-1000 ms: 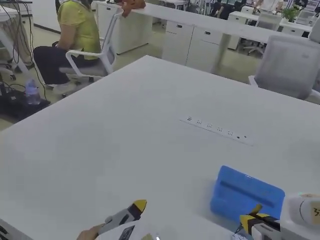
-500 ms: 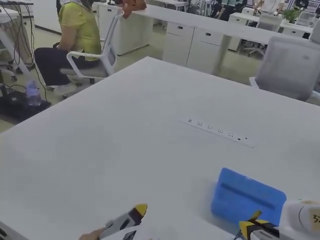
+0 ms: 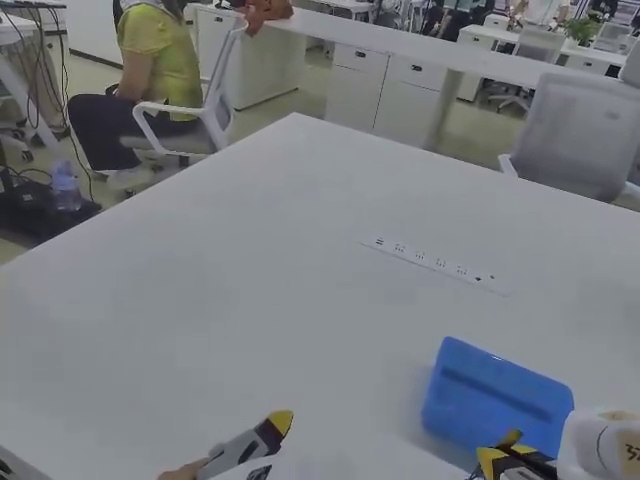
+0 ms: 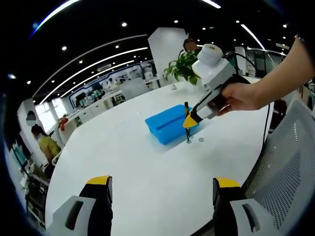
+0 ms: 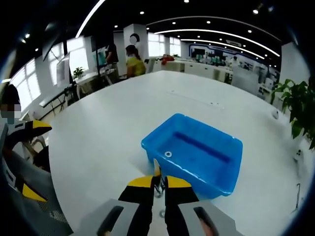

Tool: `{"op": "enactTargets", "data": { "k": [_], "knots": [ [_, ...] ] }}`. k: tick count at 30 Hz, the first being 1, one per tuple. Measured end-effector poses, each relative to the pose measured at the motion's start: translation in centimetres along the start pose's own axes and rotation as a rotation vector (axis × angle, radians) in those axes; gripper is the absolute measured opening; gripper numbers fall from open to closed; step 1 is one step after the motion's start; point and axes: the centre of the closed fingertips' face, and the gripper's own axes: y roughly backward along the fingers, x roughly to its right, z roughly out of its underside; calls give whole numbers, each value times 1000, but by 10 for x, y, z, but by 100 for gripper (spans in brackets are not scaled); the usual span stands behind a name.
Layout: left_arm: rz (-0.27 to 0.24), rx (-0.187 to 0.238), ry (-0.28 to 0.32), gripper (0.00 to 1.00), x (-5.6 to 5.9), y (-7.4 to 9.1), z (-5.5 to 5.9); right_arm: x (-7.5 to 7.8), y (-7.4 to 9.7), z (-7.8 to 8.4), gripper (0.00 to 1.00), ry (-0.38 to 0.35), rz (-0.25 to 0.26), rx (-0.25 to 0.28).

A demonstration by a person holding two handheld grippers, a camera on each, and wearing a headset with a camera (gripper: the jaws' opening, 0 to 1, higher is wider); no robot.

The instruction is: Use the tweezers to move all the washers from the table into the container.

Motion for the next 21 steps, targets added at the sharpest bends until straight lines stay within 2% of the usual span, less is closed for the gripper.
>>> {"op": "enactTargets", "data": {
  "k": [10,18,21],
  "knots": [
    [-7,4,6,85,-2,0,-1,1,0,0,3,9,13,-6],
    [-6,6,6,85,-2,0,-1,3,-2,-2,3,-22,8,-28],
    [-6,6,6,85,-2,1,-1,3,1,-7,3,-19,13,-16]
  ]
}}
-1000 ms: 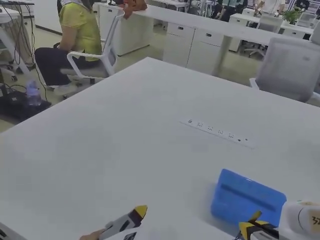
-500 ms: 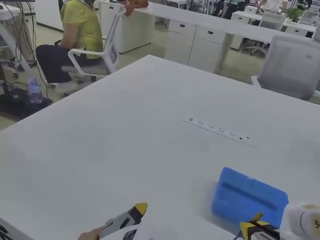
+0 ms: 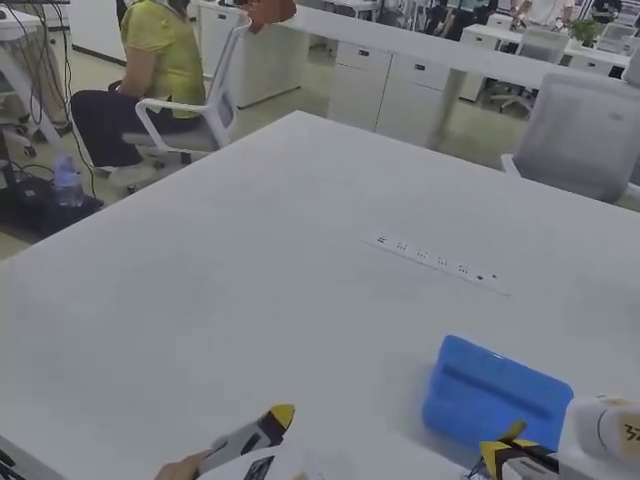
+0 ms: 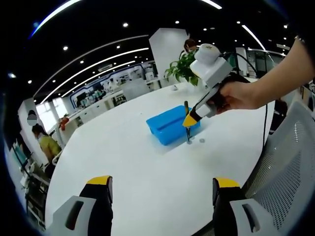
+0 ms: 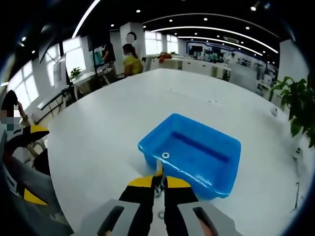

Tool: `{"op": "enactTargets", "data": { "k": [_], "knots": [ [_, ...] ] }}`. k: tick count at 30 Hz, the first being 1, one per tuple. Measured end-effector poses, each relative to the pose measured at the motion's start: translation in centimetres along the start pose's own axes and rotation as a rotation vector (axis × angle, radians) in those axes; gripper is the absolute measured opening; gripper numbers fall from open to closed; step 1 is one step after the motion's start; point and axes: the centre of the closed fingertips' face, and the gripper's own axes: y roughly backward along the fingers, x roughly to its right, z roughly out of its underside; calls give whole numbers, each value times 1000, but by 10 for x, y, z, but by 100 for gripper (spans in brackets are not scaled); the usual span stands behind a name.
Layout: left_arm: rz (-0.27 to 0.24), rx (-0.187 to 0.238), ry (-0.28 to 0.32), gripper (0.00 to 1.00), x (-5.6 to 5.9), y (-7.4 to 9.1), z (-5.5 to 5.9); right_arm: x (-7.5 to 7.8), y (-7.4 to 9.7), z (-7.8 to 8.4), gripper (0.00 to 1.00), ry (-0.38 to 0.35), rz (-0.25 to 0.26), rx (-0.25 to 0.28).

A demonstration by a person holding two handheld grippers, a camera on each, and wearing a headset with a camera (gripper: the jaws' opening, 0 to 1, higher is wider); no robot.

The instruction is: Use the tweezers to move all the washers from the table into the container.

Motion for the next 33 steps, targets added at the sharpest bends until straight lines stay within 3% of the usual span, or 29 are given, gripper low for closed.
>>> {"op": "enactTargets", "data": {
  "k": [14,33],
  "knots": [
    [-2,7,-1,85,0,1,-1,-1,20,-17,3,-24,-13,48],
    [1,-5,-6,85,1,0,1,8,33,-55,2,-27,-7,133]
  ]
}}
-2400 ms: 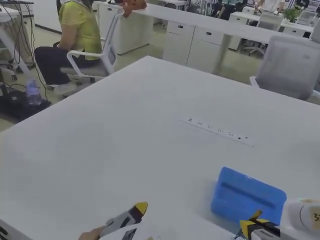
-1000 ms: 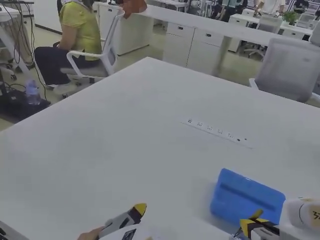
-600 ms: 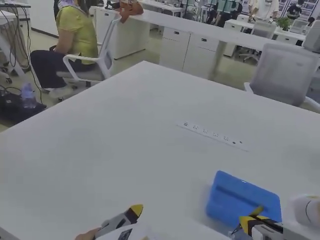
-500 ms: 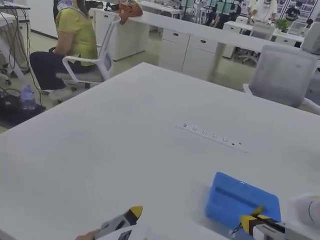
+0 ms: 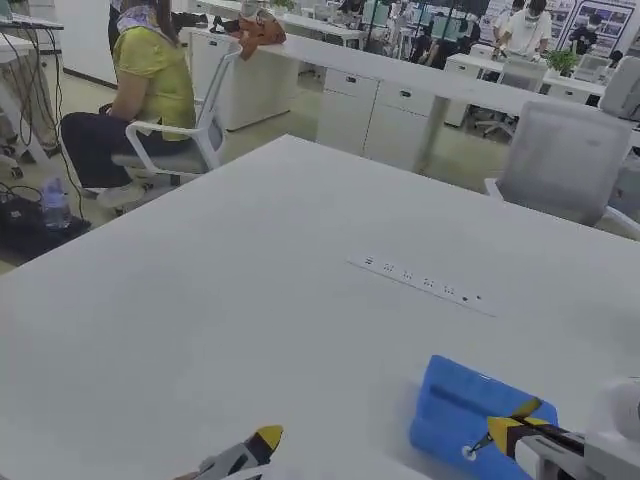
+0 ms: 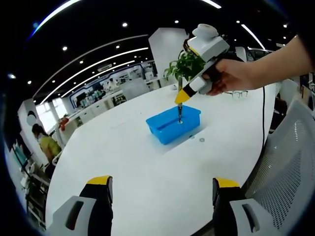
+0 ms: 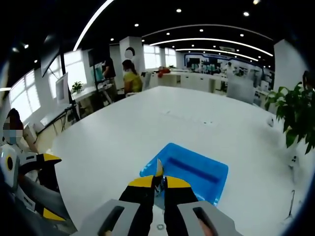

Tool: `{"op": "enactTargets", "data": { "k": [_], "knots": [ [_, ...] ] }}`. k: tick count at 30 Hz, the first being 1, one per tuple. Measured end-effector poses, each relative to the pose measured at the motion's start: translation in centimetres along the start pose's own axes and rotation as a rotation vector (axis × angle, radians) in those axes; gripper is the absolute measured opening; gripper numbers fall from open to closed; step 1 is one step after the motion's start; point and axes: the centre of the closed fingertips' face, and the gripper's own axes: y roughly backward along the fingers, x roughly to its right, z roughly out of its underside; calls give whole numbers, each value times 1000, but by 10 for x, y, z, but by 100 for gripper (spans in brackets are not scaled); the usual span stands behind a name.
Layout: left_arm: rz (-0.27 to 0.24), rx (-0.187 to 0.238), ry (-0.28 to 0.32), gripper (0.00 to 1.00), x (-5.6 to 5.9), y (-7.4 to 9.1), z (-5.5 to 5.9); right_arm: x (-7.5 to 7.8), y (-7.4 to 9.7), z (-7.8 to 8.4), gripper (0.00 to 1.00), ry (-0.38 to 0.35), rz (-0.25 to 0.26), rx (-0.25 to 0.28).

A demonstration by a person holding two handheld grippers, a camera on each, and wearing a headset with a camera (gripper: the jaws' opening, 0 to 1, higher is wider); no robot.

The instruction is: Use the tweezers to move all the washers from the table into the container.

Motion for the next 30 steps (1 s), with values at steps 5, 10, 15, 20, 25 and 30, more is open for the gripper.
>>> {"op": "enactTargets", "data": {
  "k": [5,10,15,20,25,30],
  "knots": [
    [4,-2,-4,85,1,0,0,5,-5,-8,3,2,9,12],
    [7,-7,-4,85,2,-1,1,8,-14,-13,3,-3,14,17],
    [9,-12,-2,85,2,-1,2,15,-27,-10,3,10,26,0],
    [12,-19,-2,85,3,-2,3,19,-34,-5,3,8,38,-16],
    [20,-29,-13,85,4,-2,5,22,-42,3,3,6,47,-41],
    [17,-32,-4,85,3,-2,6,26,-49,16,3,17,53,-79]
  ]
}}
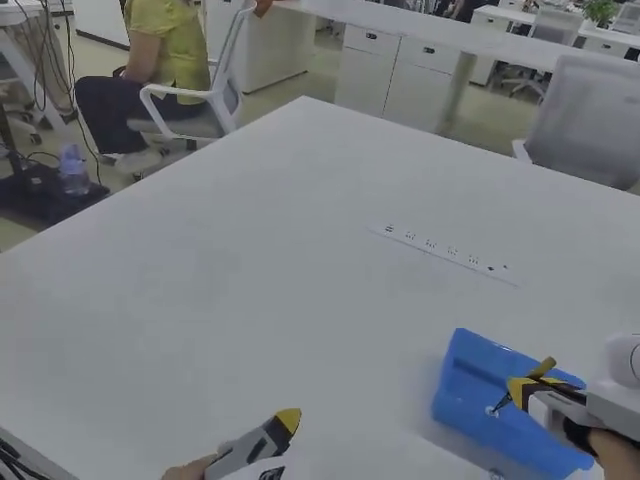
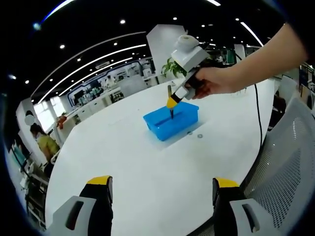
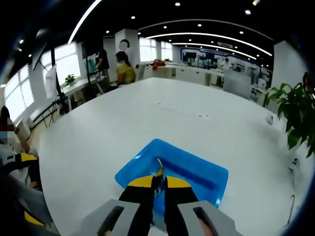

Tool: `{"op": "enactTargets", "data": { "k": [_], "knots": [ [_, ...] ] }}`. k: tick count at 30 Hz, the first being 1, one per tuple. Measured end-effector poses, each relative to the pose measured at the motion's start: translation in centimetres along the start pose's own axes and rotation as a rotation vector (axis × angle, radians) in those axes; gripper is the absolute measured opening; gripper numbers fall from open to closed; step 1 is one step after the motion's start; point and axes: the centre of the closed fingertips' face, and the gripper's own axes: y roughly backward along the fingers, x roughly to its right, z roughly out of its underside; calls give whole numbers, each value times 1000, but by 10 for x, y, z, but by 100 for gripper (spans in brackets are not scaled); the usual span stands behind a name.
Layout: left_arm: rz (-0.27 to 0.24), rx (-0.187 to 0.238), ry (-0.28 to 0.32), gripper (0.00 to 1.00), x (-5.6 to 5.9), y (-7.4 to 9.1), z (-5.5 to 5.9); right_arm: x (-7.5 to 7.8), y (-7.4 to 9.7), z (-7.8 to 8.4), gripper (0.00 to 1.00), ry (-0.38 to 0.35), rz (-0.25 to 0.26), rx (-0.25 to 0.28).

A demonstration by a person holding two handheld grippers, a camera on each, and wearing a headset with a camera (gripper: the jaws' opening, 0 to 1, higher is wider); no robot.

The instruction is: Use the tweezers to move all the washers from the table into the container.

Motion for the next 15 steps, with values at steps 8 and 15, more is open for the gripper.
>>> {"op": "enactTargets", "data": {
  "k": [8,15],
  "knots": [
    [1,-5,-3,85,1,0,1,5,-4,4,3,31,13,-19],
    [-1,-6,0,85,0,0,1,7,-11,14,3,34,18,-46]
  ]
}}
